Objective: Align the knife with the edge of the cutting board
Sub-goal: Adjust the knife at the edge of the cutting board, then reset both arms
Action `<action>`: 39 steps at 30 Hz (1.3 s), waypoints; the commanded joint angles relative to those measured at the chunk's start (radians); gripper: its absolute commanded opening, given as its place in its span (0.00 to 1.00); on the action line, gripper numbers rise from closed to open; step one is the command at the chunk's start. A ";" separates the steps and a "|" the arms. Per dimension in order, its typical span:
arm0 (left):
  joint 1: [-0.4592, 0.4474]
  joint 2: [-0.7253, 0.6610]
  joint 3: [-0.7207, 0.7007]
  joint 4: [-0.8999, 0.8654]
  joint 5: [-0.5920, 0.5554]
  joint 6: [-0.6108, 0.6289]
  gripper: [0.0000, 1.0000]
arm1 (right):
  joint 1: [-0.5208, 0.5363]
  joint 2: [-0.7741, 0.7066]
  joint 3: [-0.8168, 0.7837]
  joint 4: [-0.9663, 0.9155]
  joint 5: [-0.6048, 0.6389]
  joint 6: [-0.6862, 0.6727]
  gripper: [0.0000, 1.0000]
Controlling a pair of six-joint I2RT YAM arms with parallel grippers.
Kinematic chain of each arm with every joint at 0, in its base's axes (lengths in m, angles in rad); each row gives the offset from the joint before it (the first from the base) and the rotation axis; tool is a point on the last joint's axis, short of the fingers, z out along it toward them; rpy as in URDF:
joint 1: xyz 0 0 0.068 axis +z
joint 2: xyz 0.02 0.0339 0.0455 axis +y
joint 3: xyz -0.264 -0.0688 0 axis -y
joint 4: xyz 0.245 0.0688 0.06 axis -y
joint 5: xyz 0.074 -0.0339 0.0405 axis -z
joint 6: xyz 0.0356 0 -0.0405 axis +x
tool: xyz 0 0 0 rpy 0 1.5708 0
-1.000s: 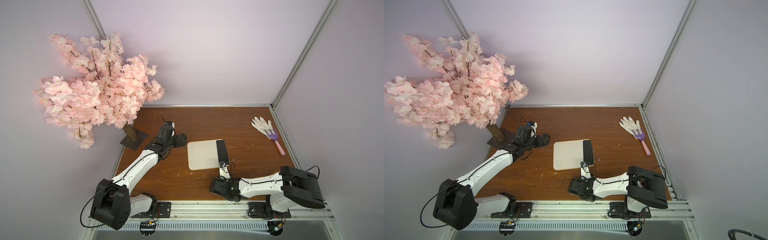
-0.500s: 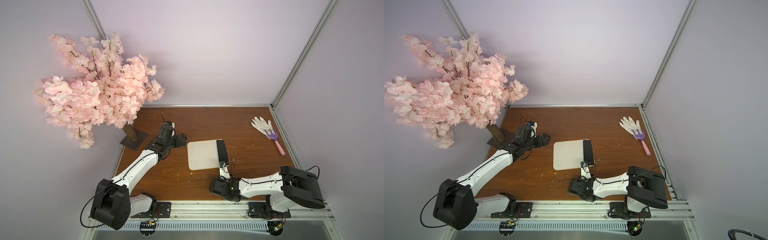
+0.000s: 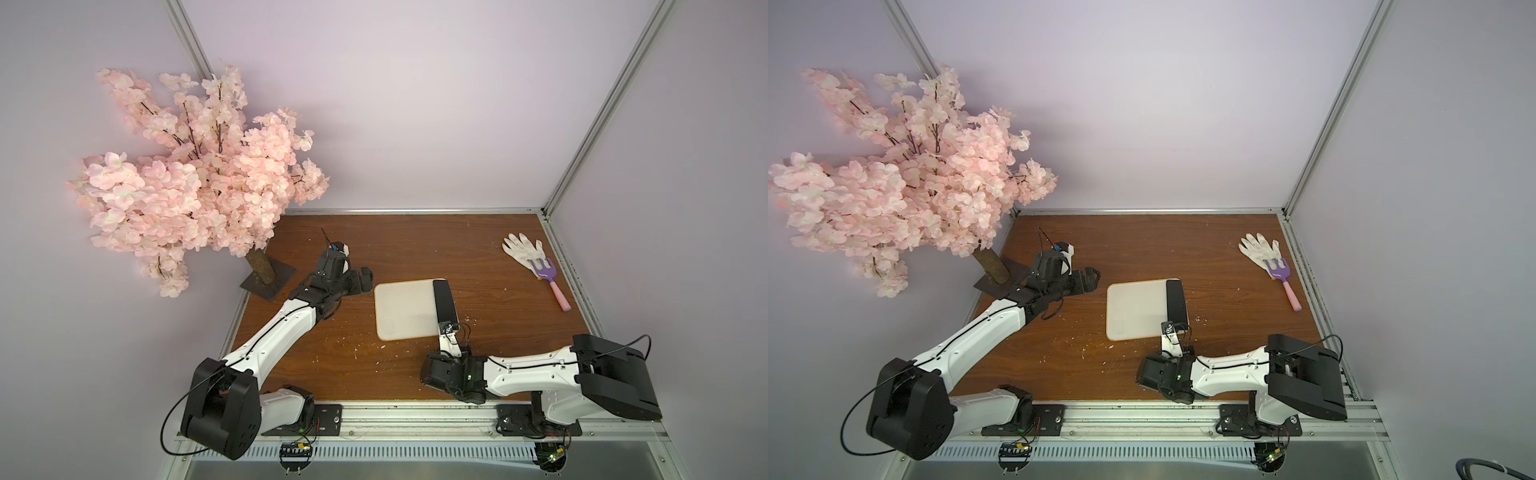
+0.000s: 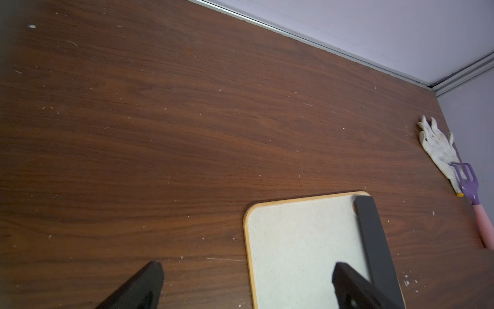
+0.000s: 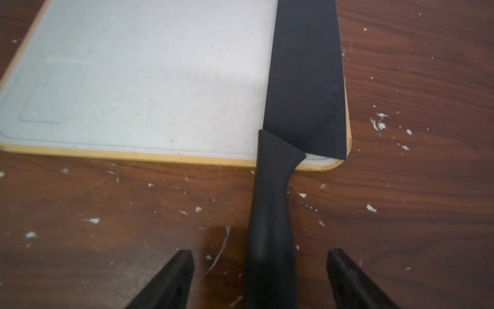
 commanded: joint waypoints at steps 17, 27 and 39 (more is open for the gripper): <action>0.018 -0.074 -0.053 -0.012 -0.036 -0.071 1.00 | -0.323 -0.342 0.068 0.077 -0.292 -0.430 0.99; 0.024 -0.101 -0.044 -0.006 -0.130 -0.046 1.00 | -0.649 -0.330 0.187 0.115 -0.561 -0.597 0.99; 0.205 -0.166 -0.131 0.181 -0.072 -0.032 1.00 | -0.980 -0.280 0.282 0.188 -0.780 -0.634 0.99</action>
